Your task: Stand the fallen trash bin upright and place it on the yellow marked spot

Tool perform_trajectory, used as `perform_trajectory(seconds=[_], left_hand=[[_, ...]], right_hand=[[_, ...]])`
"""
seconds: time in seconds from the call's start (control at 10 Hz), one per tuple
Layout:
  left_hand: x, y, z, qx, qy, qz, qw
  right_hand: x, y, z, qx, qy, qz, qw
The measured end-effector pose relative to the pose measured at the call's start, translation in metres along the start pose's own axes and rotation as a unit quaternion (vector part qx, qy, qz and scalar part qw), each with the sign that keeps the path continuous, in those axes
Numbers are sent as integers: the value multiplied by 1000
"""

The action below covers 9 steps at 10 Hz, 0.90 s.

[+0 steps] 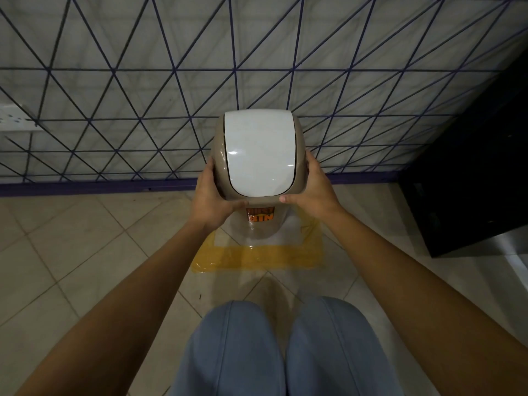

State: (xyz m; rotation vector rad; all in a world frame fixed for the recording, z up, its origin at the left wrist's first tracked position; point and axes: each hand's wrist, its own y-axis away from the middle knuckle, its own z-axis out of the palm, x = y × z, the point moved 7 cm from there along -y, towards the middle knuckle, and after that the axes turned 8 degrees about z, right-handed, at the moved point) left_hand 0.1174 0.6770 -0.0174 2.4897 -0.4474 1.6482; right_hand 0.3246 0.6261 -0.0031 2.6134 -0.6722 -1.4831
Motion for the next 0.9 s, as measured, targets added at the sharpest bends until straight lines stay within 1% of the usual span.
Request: perform_trajectory(seconds=[0.2, 0.4, 0.6, 0.7, 0.9], left_hand=[[-2, 0, -1, -4, -27, -8, 1000], [-3, 2, -1, 1, -31, -10, 999], [8, 8, -15, 77, -96, -13, 992], [15, 12, -20, 89, -131, -9, 987], [64, 37, -35, 72, -152, -34, 985]], right_hand=[[2, 3, 4, 17, 16, -7, 1000], [3, 2, 6, 20, 28, -6, 999], [-5, 7, 1, 50, 35, -7, 998], [-11, 12, -3, 56, 30, 0, 998], [-45, 52, -31, 42, 56, 25, 997]])
